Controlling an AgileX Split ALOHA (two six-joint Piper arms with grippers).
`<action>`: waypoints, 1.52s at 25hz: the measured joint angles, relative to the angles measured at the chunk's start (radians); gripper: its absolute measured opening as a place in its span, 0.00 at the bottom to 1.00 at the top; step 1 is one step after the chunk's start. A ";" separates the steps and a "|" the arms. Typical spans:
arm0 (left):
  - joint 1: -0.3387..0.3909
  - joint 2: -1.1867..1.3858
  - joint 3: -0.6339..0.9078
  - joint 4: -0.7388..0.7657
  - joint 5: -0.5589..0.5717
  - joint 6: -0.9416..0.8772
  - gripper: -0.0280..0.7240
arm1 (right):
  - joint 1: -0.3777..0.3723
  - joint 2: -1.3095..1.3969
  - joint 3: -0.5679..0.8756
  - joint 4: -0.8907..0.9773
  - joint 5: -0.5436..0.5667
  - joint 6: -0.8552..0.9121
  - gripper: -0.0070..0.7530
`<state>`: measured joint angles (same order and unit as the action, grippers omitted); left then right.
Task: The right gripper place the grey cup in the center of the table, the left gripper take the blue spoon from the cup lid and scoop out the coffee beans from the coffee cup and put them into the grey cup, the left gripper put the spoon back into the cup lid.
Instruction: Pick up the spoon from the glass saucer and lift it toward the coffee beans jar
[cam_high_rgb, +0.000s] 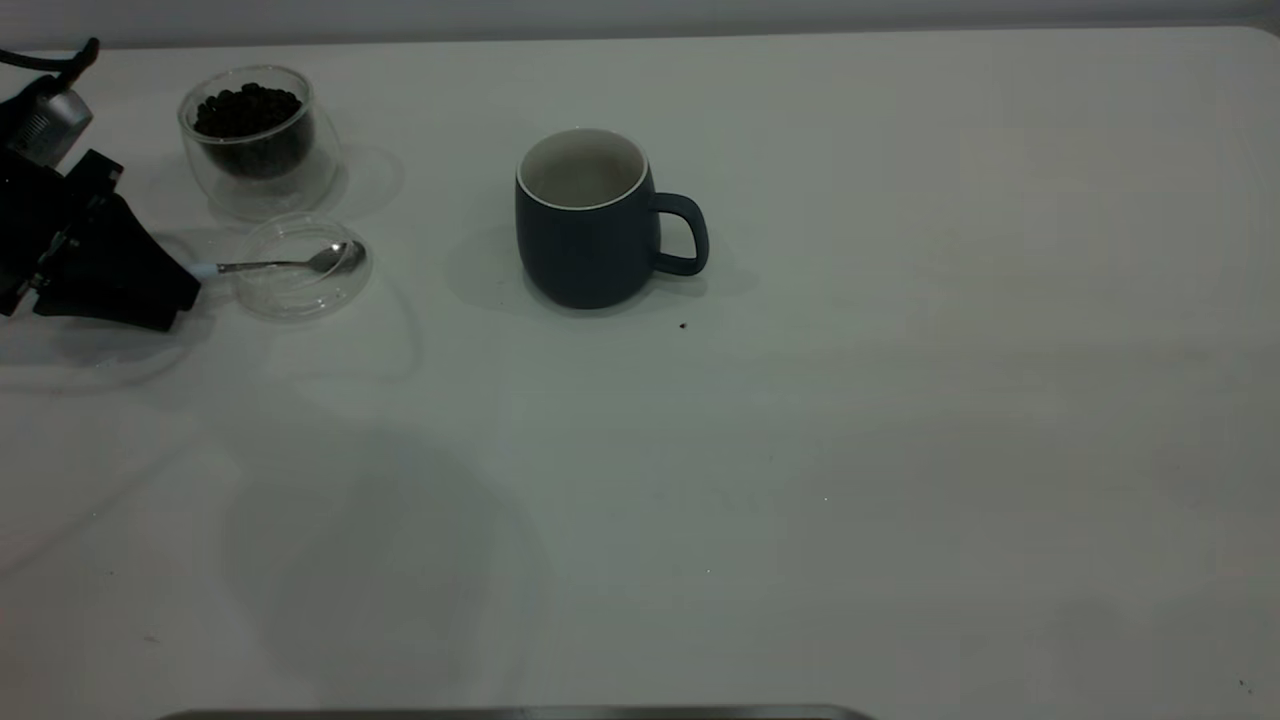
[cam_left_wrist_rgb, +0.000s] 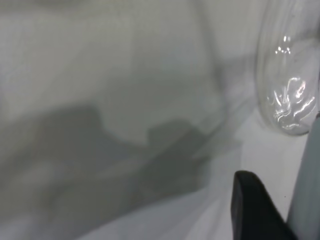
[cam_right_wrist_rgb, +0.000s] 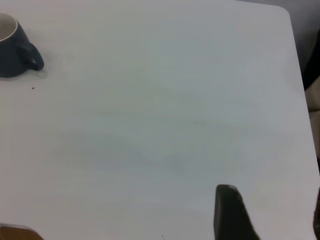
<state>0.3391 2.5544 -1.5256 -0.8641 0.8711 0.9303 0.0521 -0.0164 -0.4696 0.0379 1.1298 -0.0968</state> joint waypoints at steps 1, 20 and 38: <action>0.000 0.000 0.000 -0.001 0.000 0.001 0.41 | 0.000 0.000 0.000 0.000 0.000 0.000 0.49; 0.000 -0.004 -0.003 -0.006 0.056 0.007 0.20 | 0.000 0.000 0.000 0.000 0.000 0.000 0.49; 0.003 -0.158 -0.055 0.008 0.285 0.082 0.17 | 0.000 0.000 0.000 0.000 0.000 0.000 0.49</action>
<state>0.3422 2.3963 -1.5803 -0.8563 1.1560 1.0125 0.0521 -0.0164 -0.4696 0.0379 1.1298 -0.0968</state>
